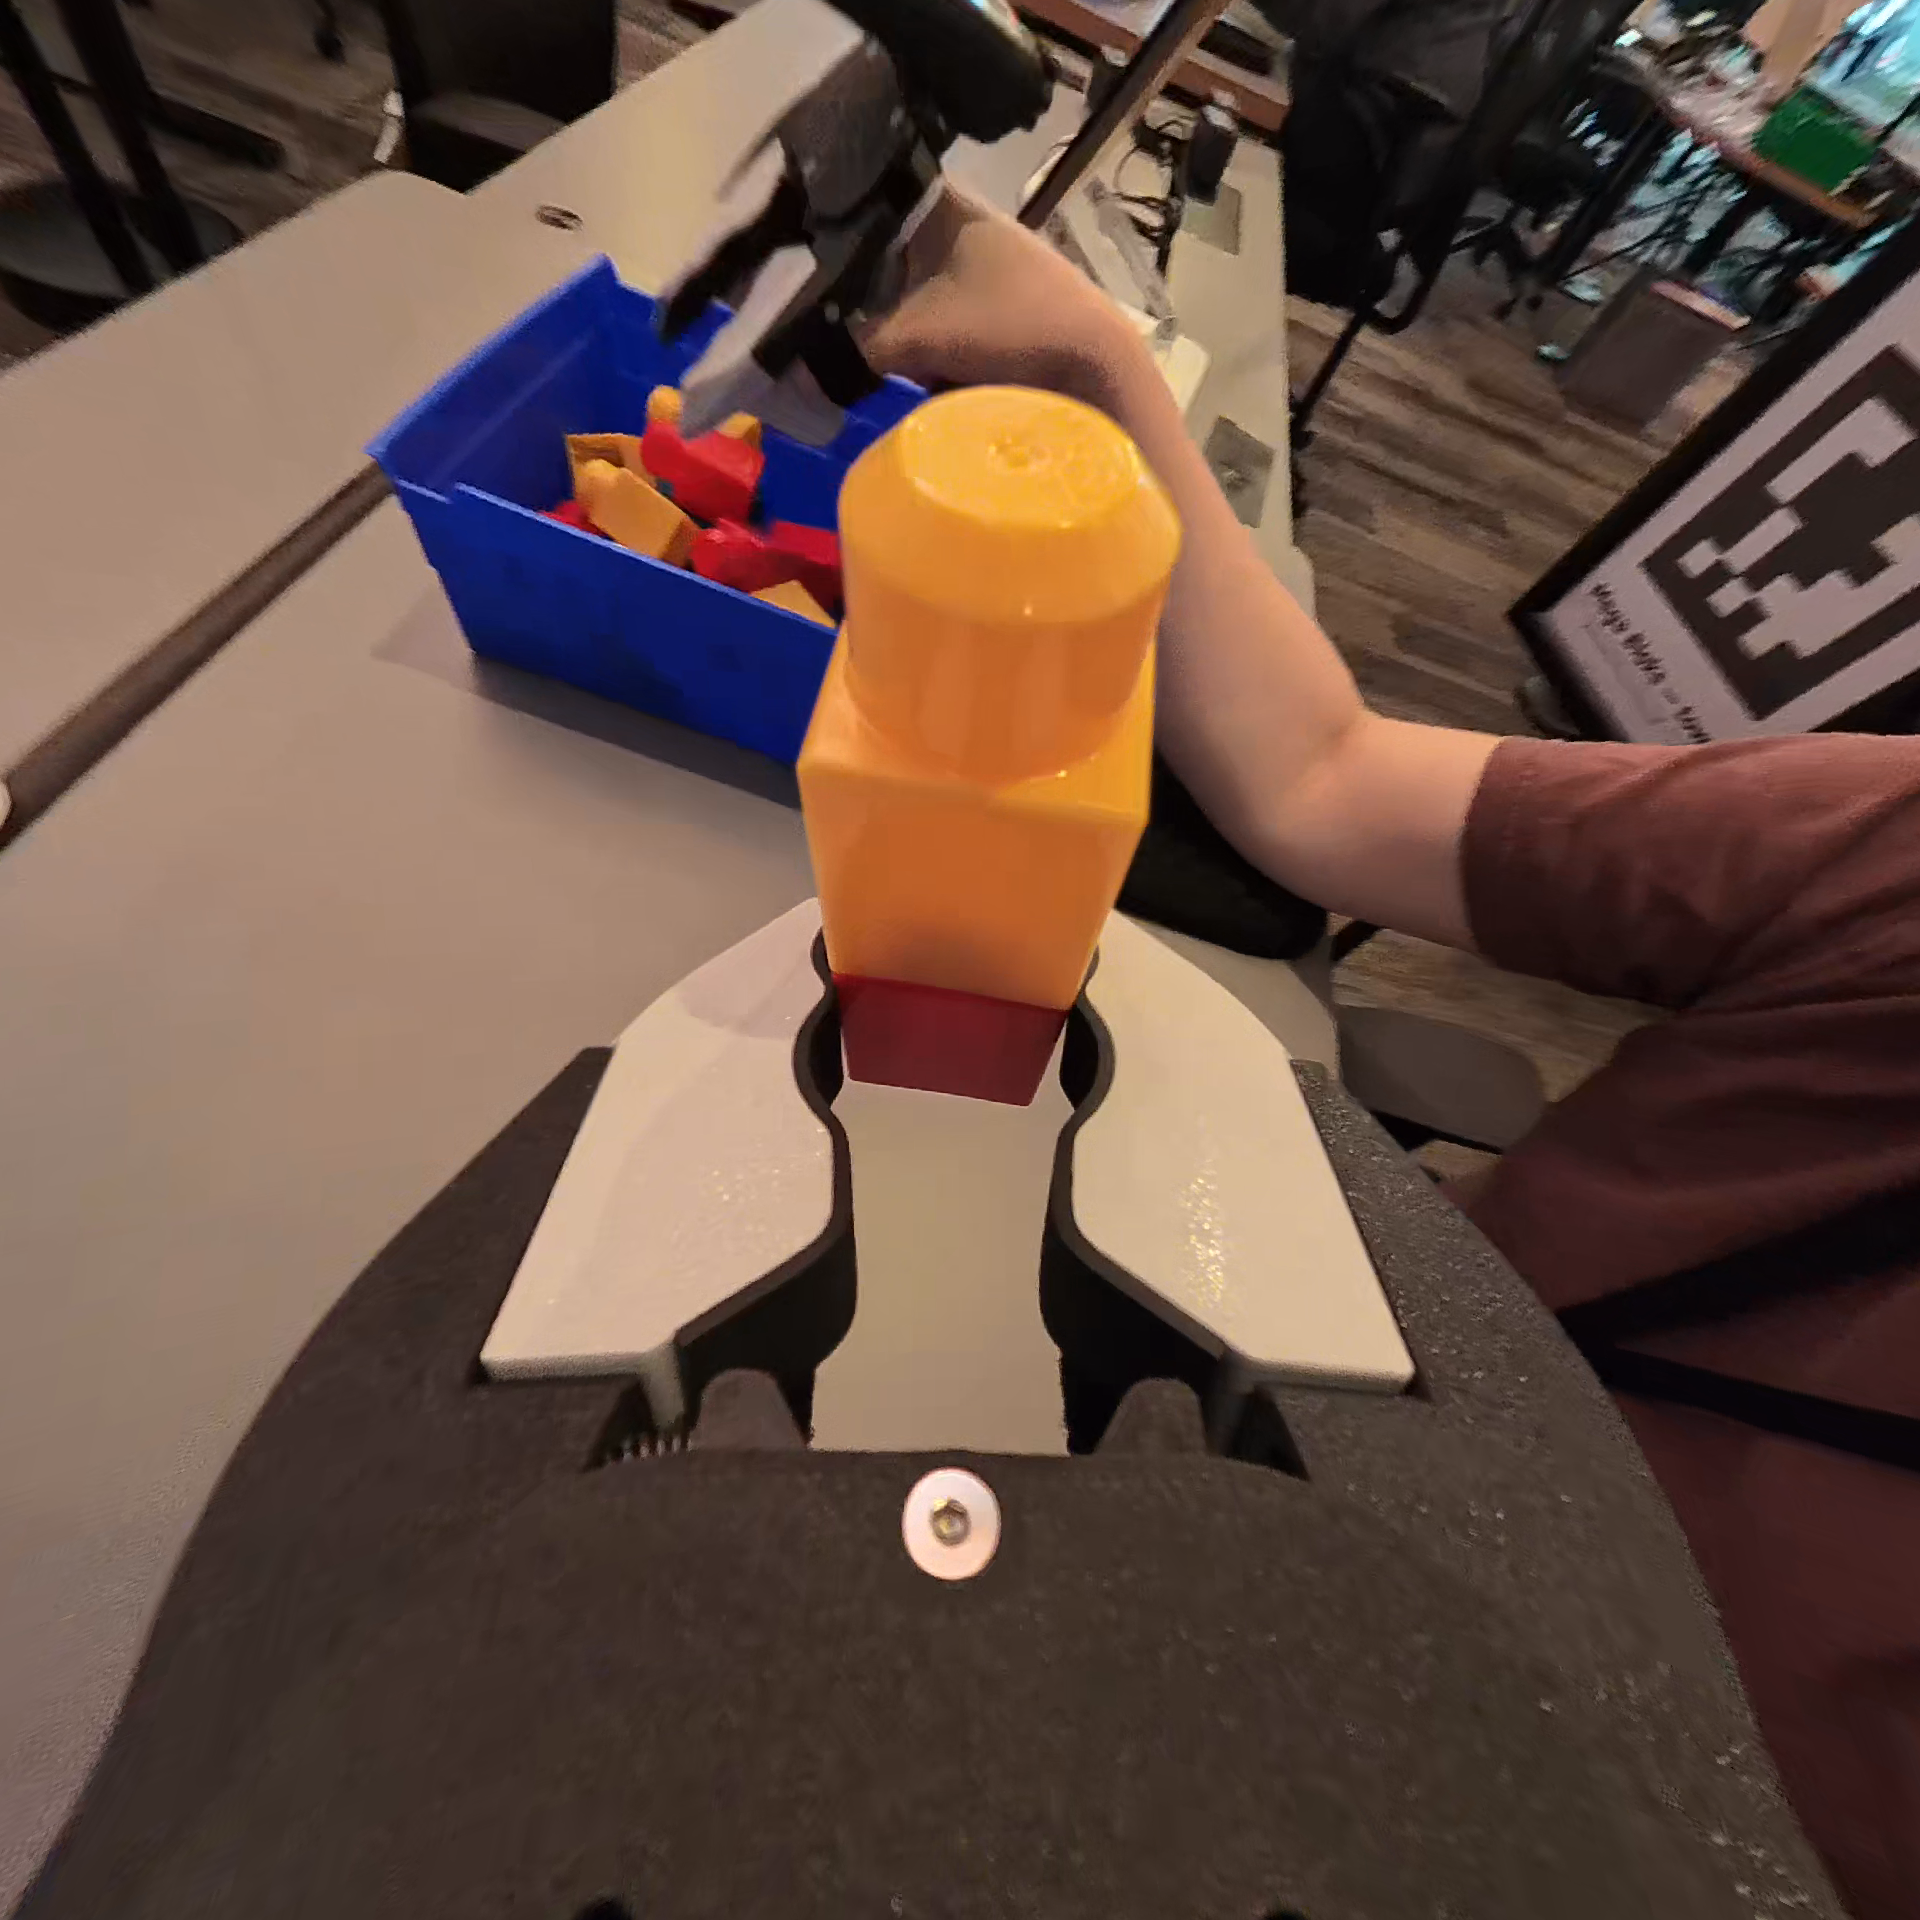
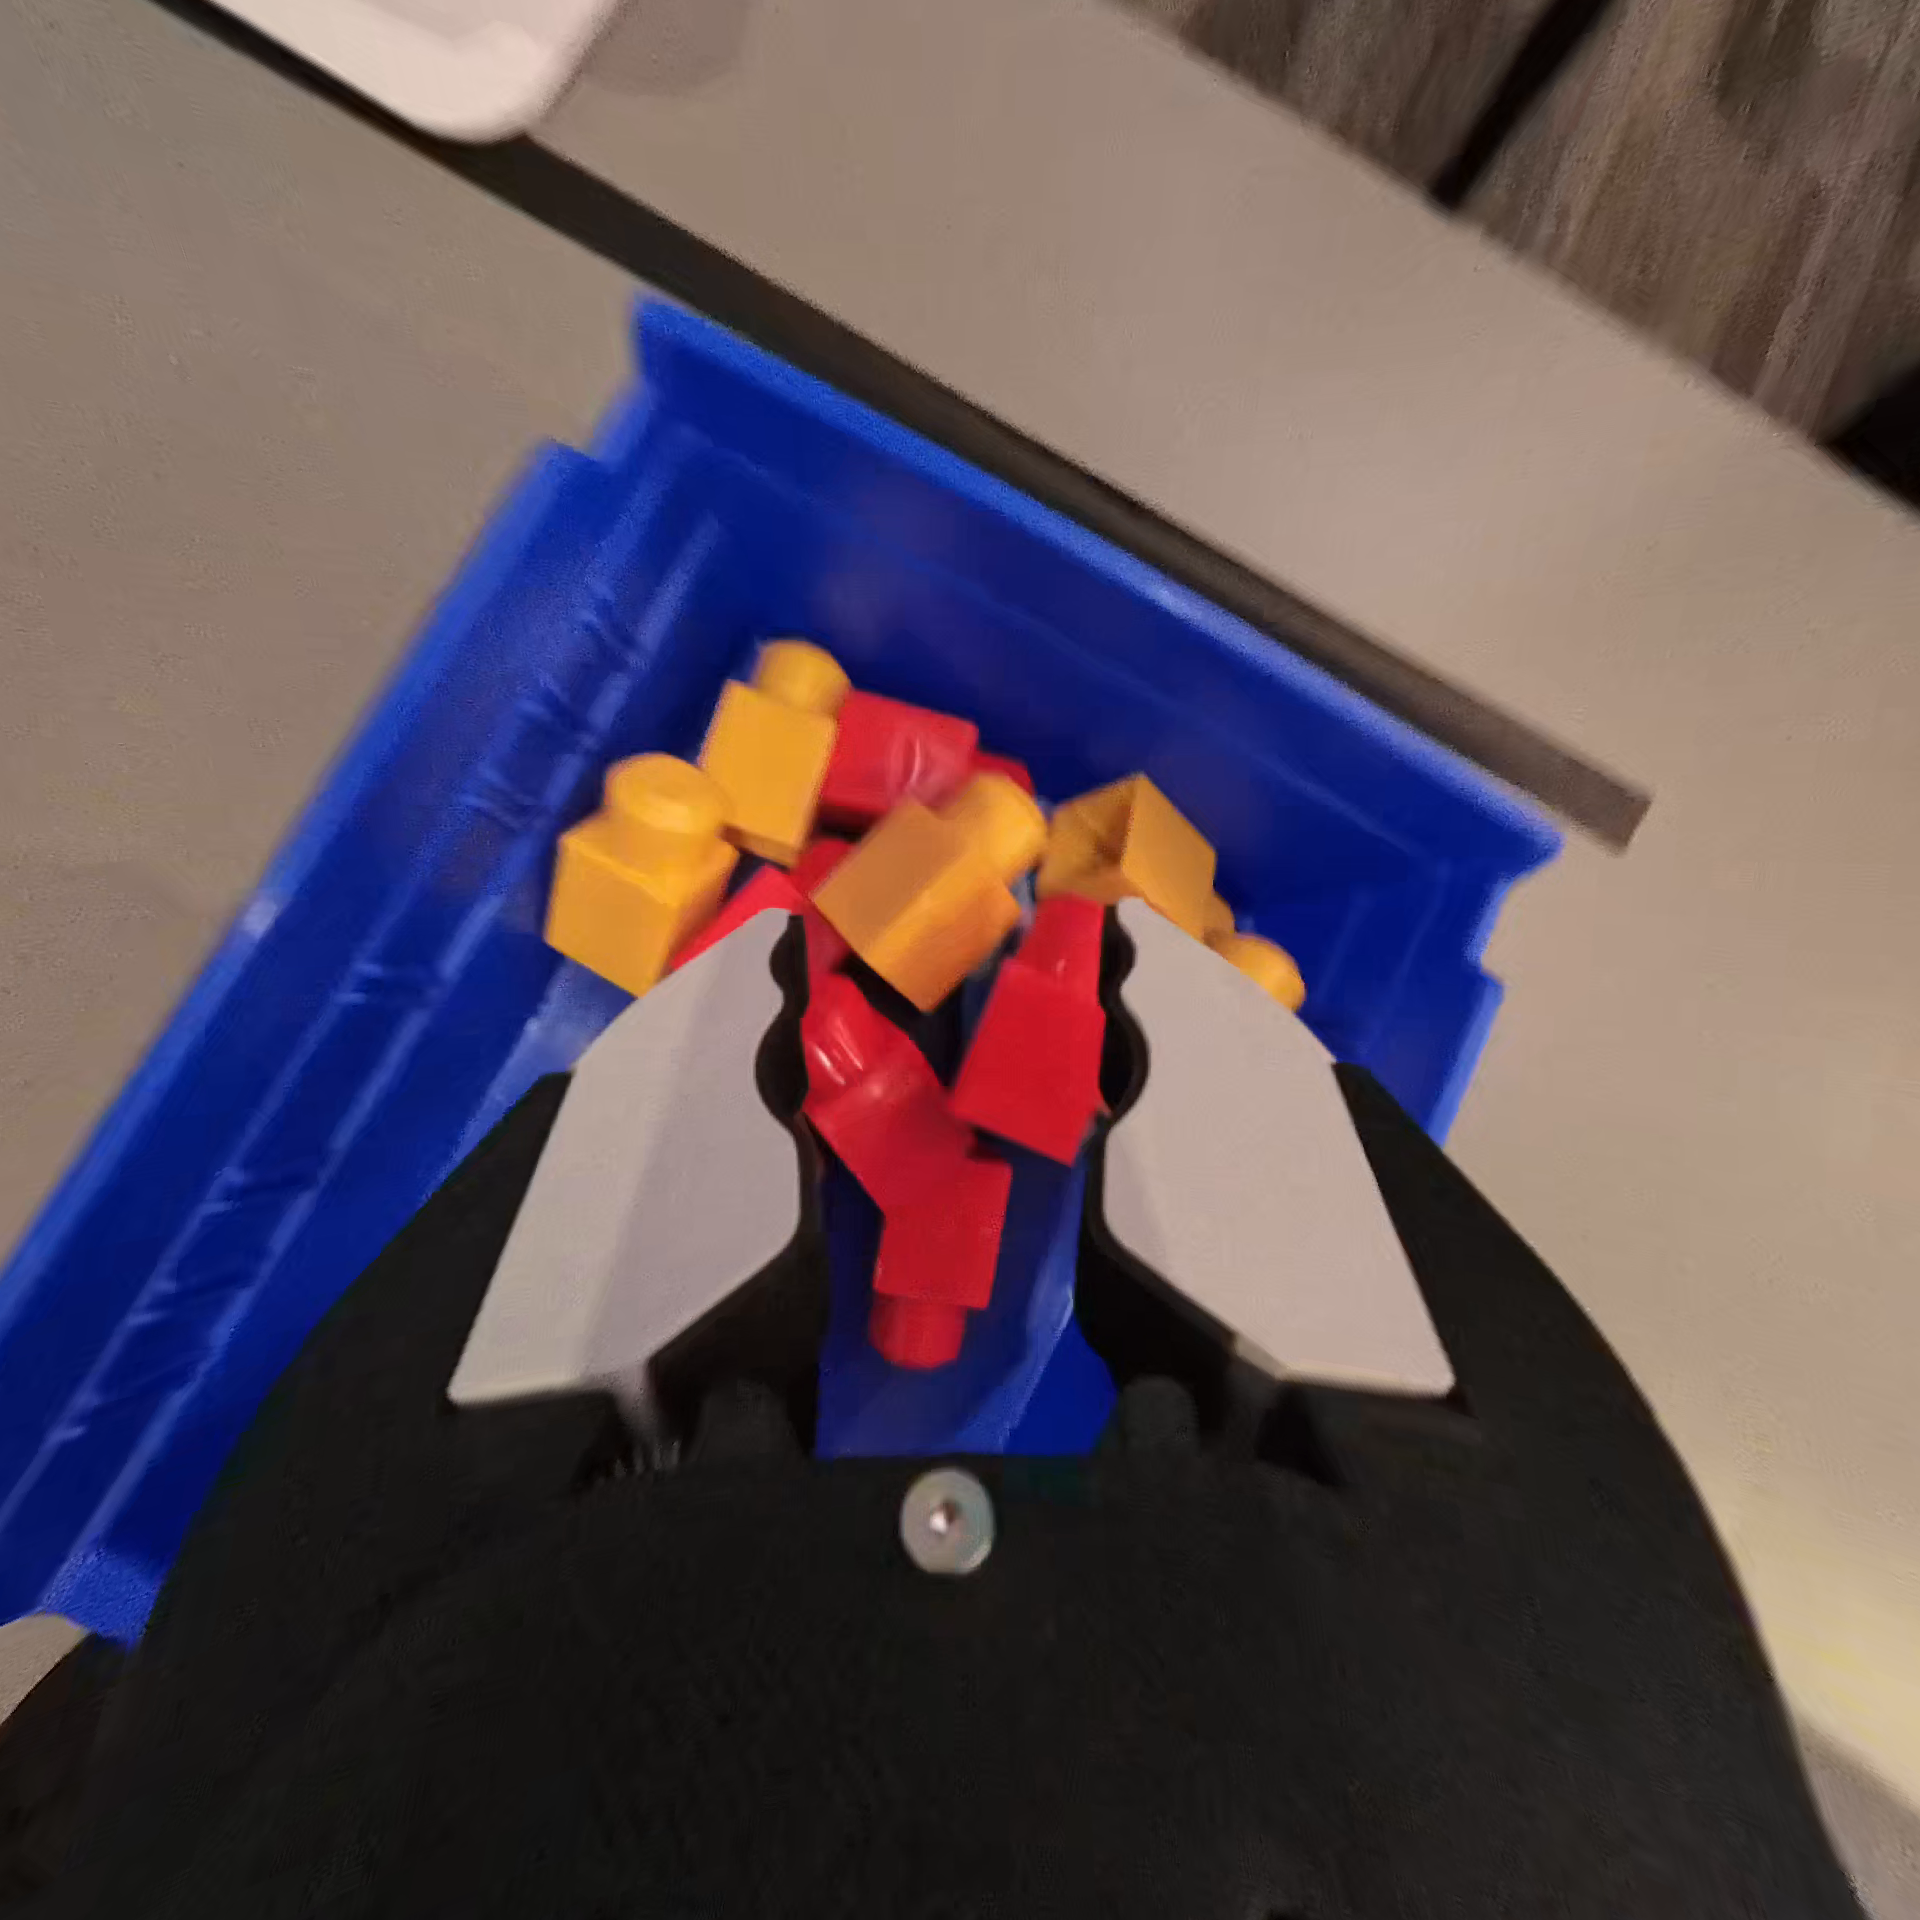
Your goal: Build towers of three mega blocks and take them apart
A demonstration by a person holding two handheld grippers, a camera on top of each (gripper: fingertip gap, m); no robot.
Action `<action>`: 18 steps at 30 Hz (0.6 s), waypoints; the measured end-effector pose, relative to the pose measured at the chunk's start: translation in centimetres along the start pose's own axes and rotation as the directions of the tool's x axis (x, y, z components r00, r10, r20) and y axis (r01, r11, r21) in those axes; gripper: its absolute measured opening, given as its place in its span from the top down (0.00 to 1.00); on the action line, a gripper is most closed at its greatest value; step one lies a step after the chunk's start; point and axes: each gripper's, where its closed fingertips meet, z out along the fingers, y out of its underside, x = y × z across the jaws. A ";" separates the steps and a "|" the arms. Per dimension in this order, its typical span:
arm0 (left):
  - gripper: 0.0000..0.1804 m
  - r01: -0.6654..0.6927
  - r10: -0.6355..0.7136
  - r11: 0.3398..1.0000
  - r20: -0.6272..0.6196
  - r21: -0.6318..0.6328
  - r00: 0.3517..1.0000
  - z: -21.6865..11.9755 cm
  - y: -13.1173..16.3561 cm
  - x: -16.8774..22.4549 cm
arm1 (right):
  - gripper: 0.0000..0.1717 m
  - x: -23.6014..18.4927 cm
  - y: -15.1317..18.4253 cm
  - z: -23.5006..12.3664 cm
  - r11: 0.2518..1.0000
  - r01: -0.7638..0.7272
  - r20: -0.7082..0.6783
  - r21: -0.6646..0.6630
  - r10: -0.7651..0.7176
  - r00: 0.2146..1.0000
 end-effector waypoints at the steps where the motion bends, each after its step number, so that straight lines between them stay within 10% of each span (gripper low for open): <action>1: 0.79 0.018 -0.017 1.000 -0.025 0.010 1.000 0.1 -0.1 0.1 | 0.64 -1.8 -2.4 -1.3 0.991 0.076 0.033 0.112 -0.080 0.996; 5: 0.79 0.079 -0.081 0.997 -0.110 -0.020 0.991 0.2 0.4 0.7 | 0.54 -15.6 -11.2 -9.9 0.642 0.379 0.067 0.667 -0.558 0.827; 8: 0.79 0.087 -0.096 0.994 -0.137 -0.068 0.986 0.5 1.2 1.0 | 0.57 -26.2 -12.3 -16.1 0.319 0.291 0.054 0.902 -0.752 0.657; 18: 0.79 -0.034 0.037 0.991 0.017 -0.127 0.999 1.8 2.0 0.0 | 0.61 -32.2 -11.9 -12.1 0.769 -0.005 0.658 0.639 -0.544 0.521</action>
